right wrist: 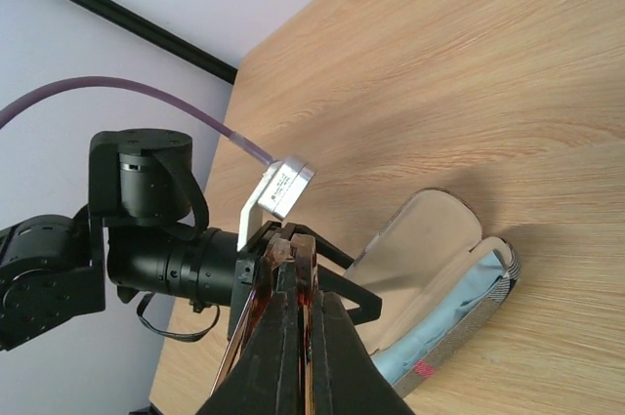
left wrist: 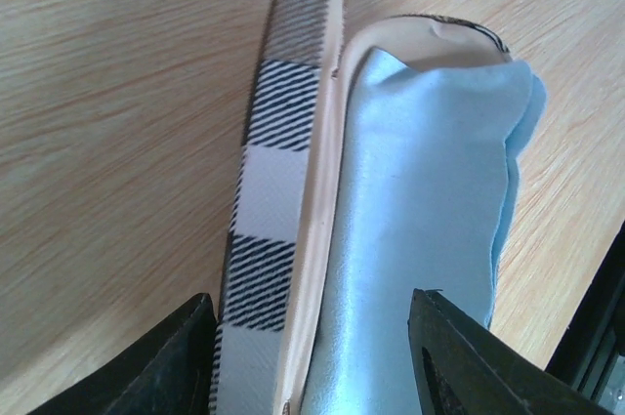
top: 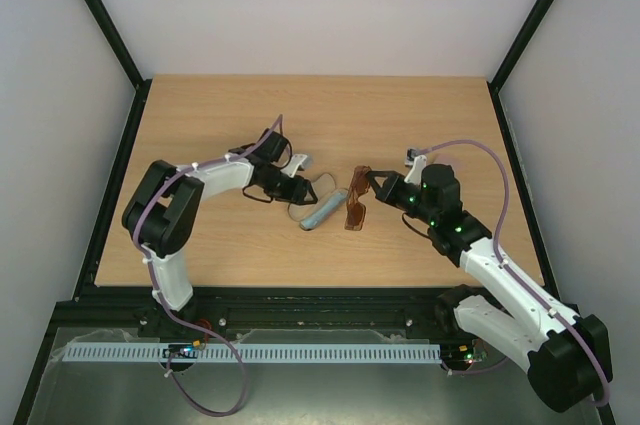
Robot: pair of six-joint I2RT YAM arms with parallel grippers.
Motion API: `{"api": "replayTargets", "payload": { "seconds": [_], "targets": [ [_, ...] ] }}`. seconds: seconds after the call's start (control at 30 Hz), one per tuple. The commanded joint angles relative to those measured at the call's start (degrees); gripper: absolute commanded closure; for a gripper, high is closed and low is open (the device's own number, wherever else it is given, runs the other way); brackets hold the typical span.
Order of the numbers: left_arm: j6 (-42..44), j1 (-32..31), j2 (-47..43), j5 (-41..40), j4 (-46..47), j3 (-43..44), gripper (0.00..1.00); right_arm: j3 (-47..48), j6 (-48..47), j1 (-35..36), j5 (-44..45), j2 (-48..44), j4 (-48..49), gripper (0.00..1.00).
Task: Organize the sunglasses
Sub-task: Place the sunglasses in the sunglasses case.
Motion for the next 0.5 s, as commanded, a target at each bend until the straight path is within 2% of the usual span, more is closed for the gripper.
{"api": "replayTargets", "payload": {
  "seconds": [0.0,0.47],
  "targets": [
    [-0.95,-0.68,-1.98,0.89,-2.18,1.58,0.46,-0.38,-1.11,0.2,1.2,0.19,-1.71,0.99],
    [-3.8,-4.26,-4.13,1.5,-2.05,1.24,0.47,3.54,-1.93,0.15,5.97,9.36,-10.9,0.99]
  ]
}}
